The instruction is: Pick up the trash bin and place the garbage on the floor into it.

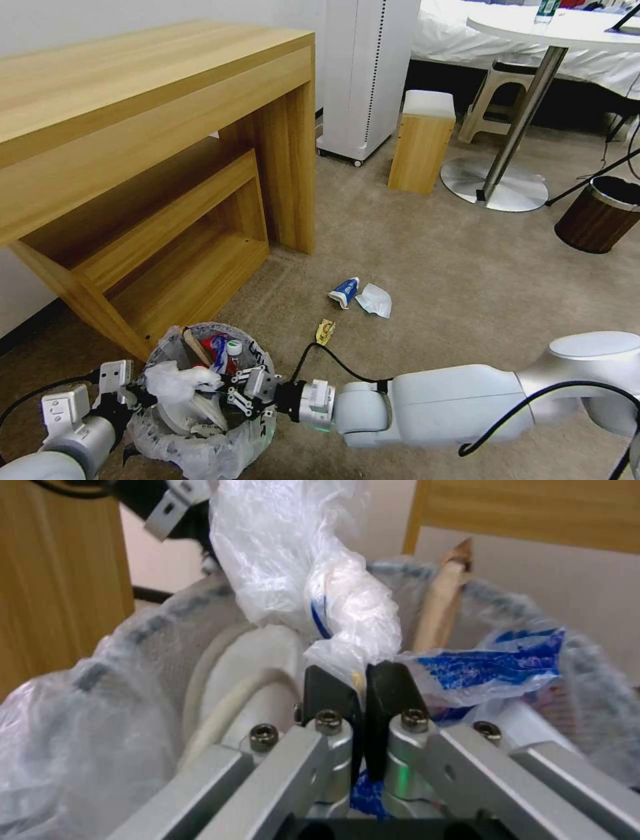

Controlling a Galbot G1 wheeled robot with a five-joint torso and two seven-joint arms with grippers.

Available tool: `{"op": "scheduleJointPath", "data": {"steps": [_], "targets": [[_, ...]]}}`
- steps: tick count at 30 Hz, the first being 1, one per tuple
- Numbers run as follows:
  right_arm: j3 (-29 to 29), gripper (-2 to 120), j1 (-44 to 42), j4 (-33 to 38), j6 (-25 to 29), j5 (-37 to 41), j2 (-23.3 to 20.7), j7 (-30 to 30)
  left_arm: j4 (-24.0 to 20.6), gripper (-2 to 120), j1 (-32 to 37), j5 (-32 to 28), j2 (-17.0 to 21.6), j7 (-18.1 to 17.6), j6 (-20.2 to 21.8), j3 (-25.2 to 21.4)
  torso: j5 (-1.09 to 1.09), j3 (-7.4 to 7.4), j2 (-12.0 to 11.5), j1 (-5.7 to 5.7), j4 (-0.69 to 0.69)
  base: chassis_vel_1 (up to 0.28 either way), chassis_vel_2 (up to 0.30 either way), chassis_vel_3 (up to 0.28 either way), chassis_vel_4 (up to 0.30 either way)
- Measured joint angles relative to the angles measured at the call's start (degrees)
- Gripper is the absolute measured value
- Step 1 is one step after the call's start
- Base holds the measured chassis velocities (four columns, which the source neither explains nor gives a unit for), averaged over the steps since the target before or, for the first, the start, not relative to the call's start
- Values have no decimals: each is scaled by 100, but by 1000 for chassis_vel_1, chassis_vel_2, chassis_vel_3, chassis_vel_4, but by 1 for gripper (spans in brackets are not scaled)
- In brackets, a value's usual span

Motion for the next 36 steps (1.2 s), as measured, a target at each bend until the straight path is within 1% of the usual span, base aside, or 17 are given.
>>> {"op": "scheduleJointPath", "data": {"steps": [3,5,6,9,10,12,13,15,16,19,21,23,24,25,29,34,36], "targets": [[66,5,-3,20,-5,-3,-57,-15,2,0,2,10,-18,0,-3,9,0,0,0,0,0,0,0,0,0],[162,18,-17,48,-5,-16,-128,-34,-6,0,31,21,-40,0,-8,5,0,0,0,0,1,0,0,0,0],[162,18,-17,48,-5,-16,-128,-34,-6,0,31,21,-40,0,-8,5,0,0,0,0,1,0,0,0,0],[243,32,-62,113,-30,-19,-204,-29,-33,0,57,21,-54,3,-12,-11,0,0,0,0,1,0,0,0,0],[243,32,-62,113,-30,-19,-204,-29,-33,0,57,21,-54,3,-12,-11,0,0,0,0,1,0,0,0,0],[247,41,-105,114,-44,-49,-241,-18,-52,0,65,25,-78,4,-13,-11,0,0,0,0,1,0,0,0,0],[247,41,-105,114,-44,-49,-241,-18,-52,0,65,25,-78,4,-13,-11,0,0,0,0,1,0,0,0,0],[247,53,-146,77,-46,-91,-246,-11,-72,0,67,32,-100,4,-17,-10,0,0,0,0,1,0,0,0,0],[247,53,-146,77,-46,-91,-246,-11,-72,0,67,32,-100,4,-17,-10,0,0,0,0,1,0,0,0,0],[241,67,-167,44,-46,-114,-231,-5,-91,0,74,37,-126,6,-22,-10,0,0,0,0,1,0,0,0,0],[245,70,-169,43,-46,-116,-229,-5,-92,0,77,40,-132,7,-24,-10,0,0,0,0,1,0,0,0,0],[301,82,-176,52,-46,-115,-220,12,-91,0,89,67,-158,11,-31,-10,0,0,0,0,1,0,0,0,0],[301,82,-176,52,-46,-115,-220,12,-91,0,89,67,-158,11,-31,-10,0,0,0,0,1,0,0,0,0],[344,87,-182,70,-46,-115,-219,27,-89,0,93,85,-176,14,-35,-10,0,0,0,0,1,0,0,0,0],[680,99,-247,224,-63,-82,-278,82,-81,0,109,111,-212,20,-38,-12,-1,0,0,0,1,0,0,0,0],[1271,100,-375,504,-204,80,-419,226,-73,0,120,123,-215,22,-50,-39,-1,0,0,0,1,0,0,0,0],[1941,100,-550,710,-409,465,-511,384,-66,0,116,126,-221,24,-59,-46,-1,0,0,0,1,0,0,0,0]]}}
